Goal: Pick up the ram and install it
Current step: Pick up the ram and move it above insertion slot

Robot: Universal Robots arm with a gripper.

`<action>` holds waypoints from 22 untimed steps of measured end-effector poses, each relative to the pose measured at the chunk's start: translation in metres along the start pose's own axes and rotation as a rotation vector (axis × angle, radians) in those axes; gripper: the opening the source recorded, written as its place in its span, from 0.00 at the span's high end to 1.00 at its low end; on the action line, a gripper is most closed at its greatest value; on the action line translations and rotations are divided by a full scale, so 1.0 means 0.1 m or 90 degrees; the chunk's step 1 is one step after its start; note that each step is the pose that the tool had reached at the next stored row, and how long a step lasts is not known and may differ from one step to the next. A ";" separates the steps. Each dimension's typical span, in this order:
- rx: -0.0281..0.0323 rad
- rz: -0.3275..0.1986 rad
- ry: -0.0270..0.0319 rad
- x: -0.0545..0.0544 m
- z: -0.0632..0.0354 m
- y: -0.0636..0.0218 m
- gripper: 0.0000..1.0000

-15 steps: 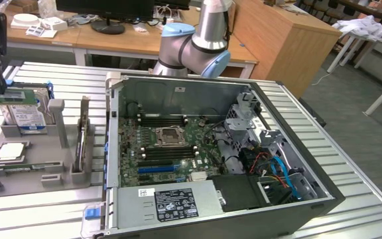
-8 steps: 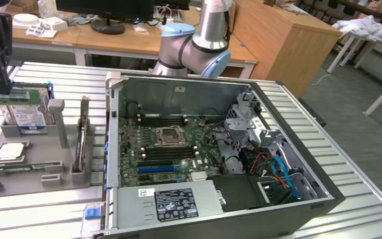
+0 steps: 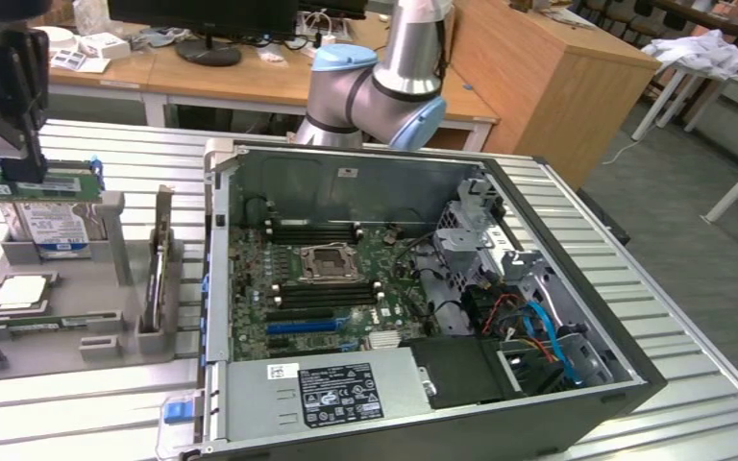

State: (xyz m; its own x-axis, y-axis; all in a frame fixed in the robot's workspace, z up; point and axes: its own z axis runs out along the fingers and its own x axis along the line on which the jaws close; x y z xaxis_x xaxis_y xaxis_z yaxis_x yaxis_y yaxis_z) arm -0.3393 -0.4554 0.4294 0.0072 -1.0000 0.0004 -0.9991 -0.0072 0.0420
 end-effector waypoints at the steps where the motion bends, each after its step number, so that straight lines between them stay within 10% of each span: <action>1: 0.0000 0.000 0.0001 0.00 -0.001 -0.018 0.88; 22: -0.0001 0.000 0.0000 0.00 -0.012 -0.276 0.88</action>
State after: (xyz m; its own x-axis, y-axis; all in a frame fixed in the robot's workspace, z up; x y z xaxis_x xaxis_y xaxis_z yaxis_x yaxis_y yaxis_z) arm -0.3116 -0.4554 0.4294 0.0072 -1.0000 0.0004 -0.9991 -0.0072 0.0422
